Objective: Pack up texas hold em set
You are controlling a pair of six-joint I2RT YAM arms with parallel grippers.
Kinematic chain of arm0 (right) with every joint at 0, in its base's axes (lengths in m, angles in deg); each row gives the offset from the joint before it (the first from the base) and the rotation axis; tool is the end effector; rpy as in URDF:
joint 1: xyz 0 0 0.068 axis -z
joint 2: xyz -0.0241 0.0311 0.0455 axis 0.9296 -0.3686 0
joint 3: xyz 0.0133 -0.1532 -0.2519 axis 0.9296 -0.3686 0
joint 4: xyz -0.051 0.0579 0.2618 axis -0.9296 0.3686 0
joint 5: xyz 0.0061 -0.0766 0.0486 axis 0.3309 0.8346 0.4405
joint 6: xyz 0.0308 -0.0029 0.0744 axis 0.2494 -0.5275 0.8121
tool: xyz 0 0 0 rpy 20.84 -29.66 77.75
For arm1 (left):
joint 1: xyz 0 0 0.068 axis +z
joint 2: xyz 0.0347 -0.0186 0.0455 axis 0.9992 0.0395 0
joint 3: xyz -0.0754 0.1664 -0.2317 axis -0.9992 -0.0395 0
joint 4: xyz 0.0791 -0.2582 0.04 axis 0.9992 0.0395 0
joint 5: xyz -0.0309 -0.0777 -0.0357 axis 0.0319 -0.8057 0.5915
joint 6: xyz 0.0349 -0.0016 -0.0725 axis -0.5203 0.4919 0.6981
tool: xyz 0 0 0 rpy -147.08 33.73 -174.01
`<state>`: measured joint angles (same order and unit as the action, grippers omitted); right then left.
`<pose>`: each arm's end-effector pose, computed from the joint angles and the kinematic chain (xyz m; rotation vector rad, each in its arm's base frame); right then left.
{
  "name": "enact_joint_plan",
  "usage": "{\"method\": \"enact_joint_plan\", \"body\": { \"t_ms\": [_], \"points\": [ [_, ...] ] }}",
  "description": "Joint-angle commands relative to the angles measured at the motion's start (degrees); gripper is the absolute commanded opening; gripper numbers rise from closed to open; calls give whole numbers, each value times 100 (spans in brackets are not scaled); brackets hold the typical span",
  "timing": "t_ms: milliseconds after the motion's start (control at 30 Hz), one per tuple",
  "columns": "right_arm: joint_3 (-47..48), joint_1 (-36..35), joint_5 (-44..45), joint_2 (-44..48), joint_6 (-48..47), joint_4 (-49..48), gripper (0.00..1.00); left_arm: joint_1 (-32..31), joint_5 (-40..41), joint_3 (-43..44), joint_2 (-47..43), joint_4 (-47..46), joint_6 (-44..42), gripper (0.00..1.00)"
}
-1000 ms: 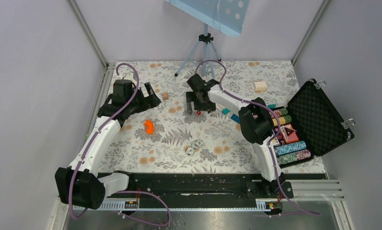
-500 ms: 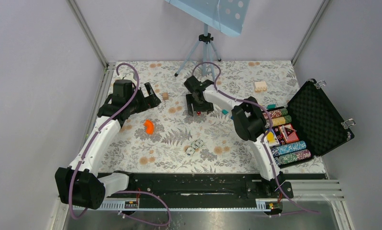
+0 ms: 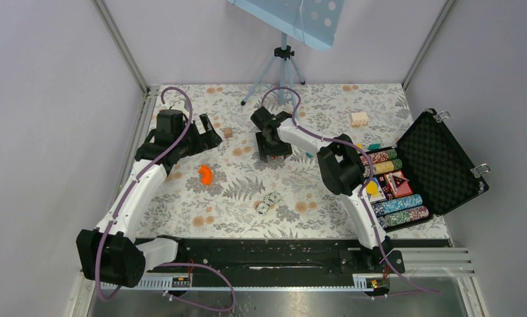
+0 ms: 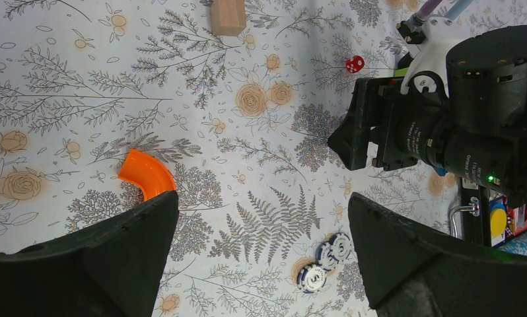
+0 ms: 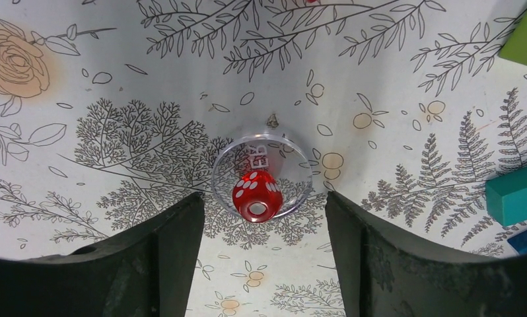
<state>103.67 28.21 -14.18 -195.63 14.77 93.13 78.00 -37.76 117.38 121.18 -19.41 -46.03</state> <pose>0.4152 0.3327 0.1422 -0.3404 2.7085 0.0442 0.2793 -0.0574 0.3126 -0.2759 2.2603 -0.4983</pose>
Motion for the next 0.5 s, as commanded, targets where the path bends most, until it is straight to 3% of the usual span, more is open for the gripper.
{"method": "enact_joint_plan", "body": {
  "t_ms": [0,467],
  "points": [
    [201,-62,113,-135,-105,208,73,44,17,30,6,-170,-71,99],
    [238,-59,-53,-182,-273,107,58,51,31,25,8,-163,-78,99]
  ]
}}
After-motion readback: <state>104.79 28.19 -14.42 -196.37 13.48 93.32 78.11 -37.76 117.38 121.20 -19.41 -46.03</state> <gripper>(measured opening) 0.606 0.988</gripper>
